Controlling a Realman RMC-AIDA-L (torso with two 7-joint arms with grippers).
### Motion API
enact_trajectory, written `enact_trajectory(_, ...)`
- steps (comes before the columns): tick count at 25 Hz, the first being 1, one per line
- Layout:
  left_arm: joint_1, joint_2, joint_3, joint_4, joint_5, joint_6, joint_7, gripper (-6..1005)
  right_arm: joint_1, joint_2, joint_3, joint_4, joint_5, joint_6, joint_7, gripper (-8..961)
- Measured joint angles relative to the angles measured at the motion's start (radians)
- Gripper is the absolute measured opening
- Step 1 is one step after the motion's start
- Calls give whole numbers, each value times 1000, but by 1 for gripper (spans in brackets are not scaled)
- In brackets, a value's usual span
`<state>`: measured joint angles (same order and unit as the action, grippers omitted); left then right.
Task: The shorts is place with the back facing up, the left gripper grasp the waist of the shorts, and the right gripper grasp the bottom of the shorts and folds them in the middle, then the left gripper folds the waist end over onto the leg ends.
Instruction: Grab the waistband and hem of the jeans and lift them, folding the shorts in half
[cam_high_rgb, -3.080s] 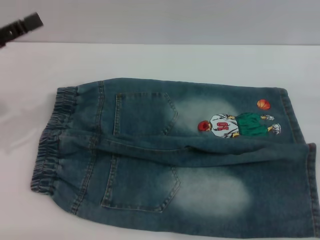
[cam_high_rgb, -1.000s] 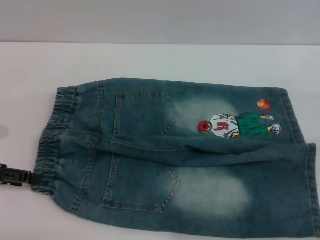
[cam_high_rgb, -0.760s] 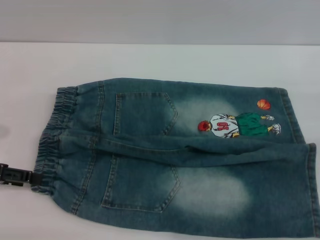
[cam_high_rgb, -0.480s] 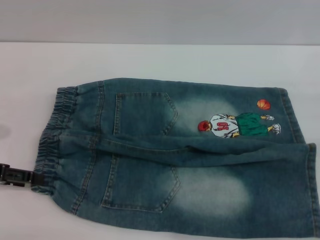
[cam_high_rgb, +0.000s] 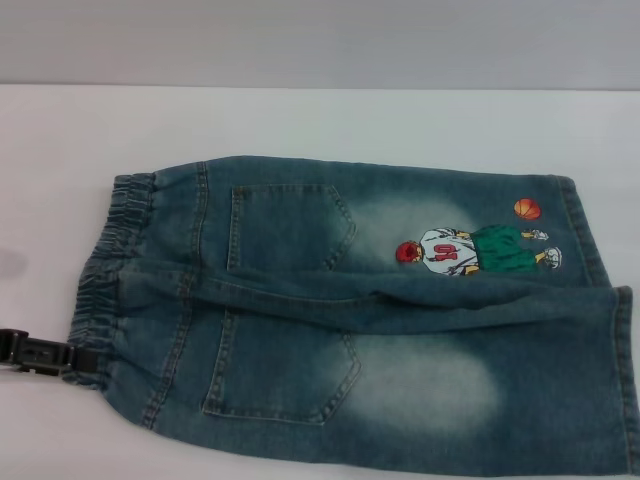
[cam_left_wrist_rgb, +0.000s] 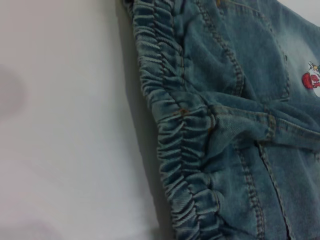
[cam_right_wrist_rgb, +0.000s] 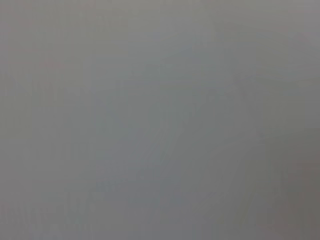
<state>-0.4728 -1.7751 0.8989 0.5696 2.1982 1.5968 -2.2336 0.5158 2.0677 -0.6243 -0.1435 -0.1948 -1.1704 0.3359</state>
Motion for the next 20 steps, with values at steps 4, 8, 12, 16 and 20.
enact_trajectory(4, 0, -6, 0, 0, 0, 0, 0, 829, -1, 0, 0, 0, 0, 0, 0, 559)
enact_trajectory(8, -1, -9, 0, -1, 0, 0, 0, 829, -1, 0, 0, -1, 0, 0, 0, 559)
enact_trajectory(12, -2, -12, -2, 0, -2, 0, 0, 828, -2, 0, 0, -1, 0, 0, 0, 559)
enact_trajectory(16, -1, -12, -28, 5, -6, 0, 1, 828, -4, 0, 0, -1, 0, 0, 0, 559)
enact_trajectory(20, -4, -14, -39, 9, -8, -3, 2, 828, -7, 0, 0, -1, 0, 1, 0, 559)
